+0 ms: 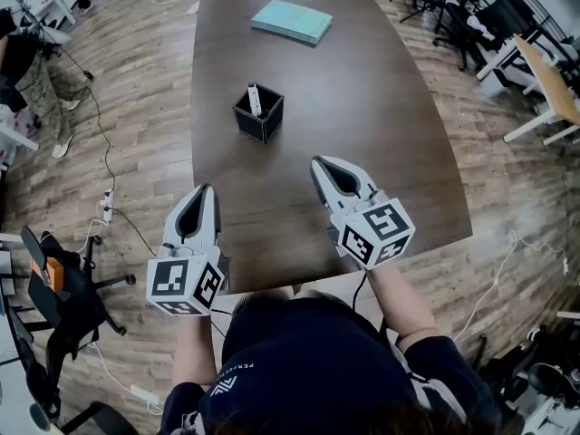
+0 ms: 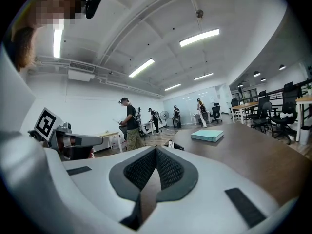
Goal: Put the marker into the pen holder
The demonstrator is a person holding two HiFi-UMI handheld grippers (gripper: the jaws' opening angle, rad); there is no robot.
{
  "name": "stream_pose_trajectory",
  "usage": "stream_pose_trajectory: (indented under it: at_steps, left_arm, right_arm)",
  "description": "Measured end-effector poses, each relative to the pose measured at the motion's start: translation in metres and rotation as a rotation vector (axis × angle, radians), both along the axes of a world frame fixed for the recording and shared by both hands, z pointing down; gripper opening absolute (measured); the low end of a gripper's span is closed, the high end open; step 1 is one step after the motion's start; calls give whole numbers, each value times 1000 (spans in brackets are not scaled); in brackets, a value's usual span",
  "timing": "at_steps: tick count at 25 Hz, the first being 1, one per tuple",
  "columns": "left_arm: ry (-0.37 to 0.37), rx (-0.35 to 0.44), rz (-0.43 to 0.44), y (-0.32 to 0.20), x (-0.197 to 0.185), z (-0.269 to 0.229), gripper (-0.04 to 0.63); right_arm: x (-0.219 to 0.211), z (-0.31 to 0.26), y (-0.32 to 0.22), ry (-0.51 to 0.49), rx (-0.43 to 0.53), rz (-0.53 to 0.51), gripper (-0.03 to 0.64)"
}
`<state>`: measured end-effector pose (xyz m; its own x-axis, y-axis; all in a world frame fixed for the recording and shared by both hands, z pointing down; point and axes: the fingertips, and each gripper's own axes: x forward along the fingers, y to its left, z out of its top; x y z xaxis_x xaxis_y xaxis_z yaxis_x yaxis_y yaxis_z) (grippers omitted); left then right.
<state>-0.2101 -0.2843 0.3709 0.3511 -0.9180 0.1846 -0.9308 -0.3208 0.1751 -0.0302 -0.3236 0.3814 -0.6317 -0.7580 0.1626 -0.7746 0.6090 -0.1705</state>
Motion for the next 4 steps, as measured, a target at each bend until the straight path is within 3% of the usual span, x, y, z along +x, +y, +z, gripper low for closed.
stream_pose_trajectory:
  at_steps: [4]
  left_arm:
    - [-1,-10,-1,-2,0,4,15]
  right_arm:
    - [2,4,0,-1,-17,1,0]
